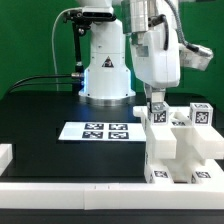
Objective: Assemble chair
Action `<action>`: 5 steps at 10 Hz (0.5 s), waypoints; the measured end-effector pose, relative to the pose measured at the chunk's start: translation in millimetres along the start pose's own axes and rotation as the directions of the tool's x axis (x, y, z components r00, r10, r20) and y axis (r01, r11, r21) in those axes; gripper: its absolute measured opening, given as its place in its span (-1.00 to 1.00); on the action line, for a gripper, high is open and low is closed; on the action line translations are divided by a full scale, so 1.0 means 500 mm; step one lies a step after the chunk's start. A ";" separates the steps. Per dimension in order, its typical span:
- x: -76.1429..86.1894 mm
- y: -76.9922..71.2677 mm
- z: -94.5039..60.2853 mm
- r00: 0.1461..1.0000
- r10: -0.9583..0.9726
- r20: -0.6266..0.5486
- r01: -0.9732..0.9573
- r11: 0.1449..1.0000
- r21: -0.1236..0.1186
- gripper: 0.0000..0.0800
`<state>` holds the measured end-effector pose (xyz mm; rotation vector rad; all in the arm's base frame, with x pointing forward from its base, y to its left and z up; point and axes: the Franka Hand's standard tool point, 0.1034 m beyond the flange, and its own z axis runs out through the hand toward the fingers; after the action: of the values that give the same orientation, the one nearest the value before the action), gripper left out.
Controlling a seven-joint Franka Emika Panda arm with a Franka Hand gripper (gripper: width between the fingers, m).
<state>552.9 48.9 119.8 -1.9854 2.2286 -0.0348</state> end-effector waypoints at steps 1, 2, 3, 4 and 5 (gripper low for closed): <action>0.001 0.000 0.000 0.992 0.124 0.018 -0.124 0.992 0.006 -0.29; 0.002 0.002 0.000 0.971 0.238 0.029 -0.238 0.971 0.016 -0.29; 0.002 0.005 0.001 0.954 0.299 0.031 -0.300 0.953 0.032 -0.29; 0.003 0.006 0.001 0.964 0.264 0.029 -0.265 0.964 0.033 -0.29; 0.003 0.007 0.002 0.974 0.224 0.027 -0.225 0.974 0.032 -0.29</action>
Offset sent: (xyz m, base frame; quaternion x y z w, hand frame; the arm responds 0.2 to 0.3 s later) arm 0.0000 0.0000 0.0000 0.0000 0.0000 0.0000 1.0000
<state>549.5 48.1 118.1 -1.6957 2.4056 -0.0238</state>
